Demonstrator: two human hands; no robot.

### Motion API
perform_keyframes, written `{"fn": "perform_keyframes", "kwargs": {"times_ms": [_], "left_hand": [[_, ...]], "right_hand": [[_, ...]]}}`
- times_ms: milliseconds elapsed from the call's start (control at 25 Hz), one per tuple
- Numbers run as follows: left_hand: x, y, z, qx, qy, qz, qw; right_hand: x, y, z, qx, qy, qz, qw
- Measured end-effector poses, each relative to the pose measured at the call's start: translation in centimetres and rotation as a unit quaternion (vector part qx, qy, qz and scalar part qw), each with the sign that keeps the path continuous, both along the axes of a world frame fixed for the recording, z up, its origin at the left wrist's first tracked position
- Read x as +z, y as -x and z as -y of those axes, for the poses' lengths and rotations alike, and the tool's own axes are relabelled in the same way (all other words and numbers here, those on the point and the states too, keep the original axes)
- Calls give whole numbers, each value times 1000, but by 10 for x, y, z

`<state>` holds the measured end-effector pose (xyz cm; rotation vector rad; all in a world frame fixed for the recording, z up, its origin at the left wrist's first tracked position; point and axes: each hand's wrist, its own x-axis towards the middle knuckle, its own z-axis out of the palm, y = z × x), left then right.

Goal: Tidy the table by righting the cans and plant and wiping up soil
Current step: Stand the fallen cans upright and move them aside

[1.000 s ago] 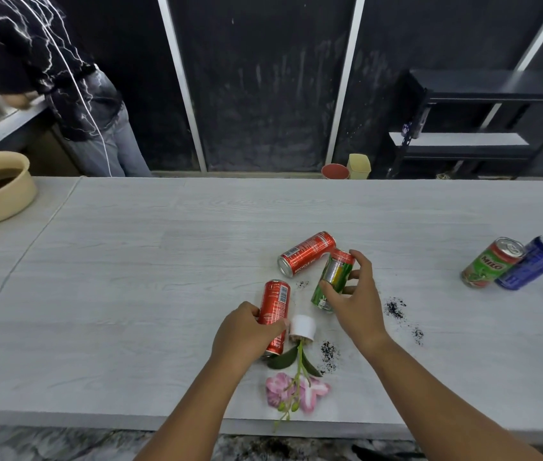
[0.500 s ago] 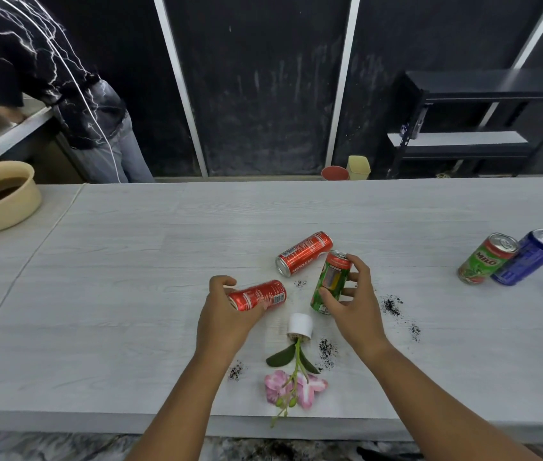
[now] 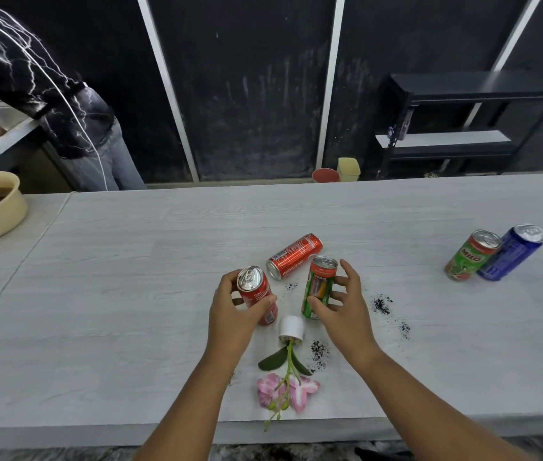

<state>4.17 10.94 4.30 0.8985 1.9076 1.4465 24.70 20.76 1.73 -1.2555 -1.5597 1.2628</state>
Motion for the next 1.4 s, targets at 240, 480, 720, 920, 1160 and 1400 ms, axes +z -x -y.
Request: {"fn": "perform_keyframes", "kwargs": {"times_ms": [240, 480, 720, 920, 1160, 1400], "left_hand": [[-4, -13, -11, -27, -8, -5, 1000], [16, -37, -42, -55, -33, -4, 998], [27, -139, -113, -165, -36, -8, 986], [16, -229, -165, -241, -13, 11, 970], [3, -309, -202, -310, 11, 23, 951], [-7, -343, -221, -322, 9, 10, 947]], "right_hand": [[6, -11, 1, -30, 9, -33, 999], [22, -64, -28, -124, -7, -57, 991], [26, -152, -57, -202, -20, -32, 979], [19, -228, -78, -268, -25, -5, 963], [5, -301, -101, -309, -17, 25, 951], [-1, -329, -115, -269, -20, 63, 961]]}}
